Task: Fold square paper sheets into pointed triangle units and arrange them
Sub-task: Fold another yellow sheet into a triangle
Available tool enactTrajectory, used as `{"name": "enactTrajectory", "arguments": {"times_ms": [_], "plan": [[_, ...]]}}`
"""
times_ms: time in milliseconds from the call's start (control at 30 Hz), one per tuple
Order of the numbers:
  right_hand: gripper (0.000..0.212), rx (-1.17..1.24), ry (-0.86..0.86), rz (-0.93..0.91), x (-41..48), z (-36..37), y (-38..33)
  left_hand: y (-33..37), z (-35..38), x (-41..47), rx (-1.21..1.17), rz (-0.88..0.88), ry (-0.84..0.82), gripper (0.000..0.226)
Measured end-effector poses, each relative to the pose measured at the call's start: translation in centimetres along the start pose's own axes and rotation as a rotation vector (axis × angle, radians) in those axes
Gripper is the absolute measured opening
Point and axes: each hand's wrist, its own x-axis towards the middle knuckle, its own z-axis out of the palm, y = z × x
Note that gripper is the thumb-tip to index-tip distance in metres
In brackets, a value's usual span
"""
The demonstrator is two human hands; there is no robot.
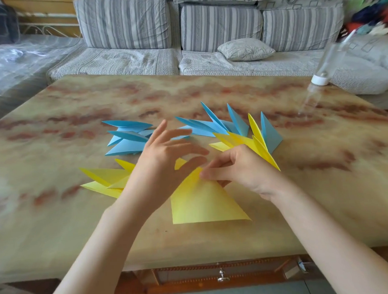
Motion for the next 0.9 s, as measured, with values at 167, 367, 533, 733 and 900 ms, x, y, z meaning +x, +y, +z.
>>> {"name": "enactTrajectory", "arguments": {"times_ms": [167, 367, 533, 733, 900], "plan": [[0.001, -0.076, -0.083, -0.04, -0.3, -0.4, -0.2, -0.6, -0.7, -0.5, -0.047, -0.182, -0.214, 0.034], [0.003, -0.178, -0.15, -0.082, -0.3, -0.3, 0.0, 0.3, -1.4, -0.7, -0.089, -0.3, -0.383, 0.006], [0.004, -0.154, -0.126, -0.105, -0.1, -0.6, 0.0, 0.4, -1.5, -0.5, -0.159, -0.366, -0.305, 0.004], [0.007, -0.138, -0.134, -0.07, 0.1, -1.2, 0.2, 0.6, -1.8, -0.5, -0.172, -0.42, -0.274, 0.016], [0.006, -0.169, -0.188, -0.061, 0.0, -2.2, 0.4, 0.5, -1.9, -0.5, -0.22, -0.46, -0.31, 0.015]]}}
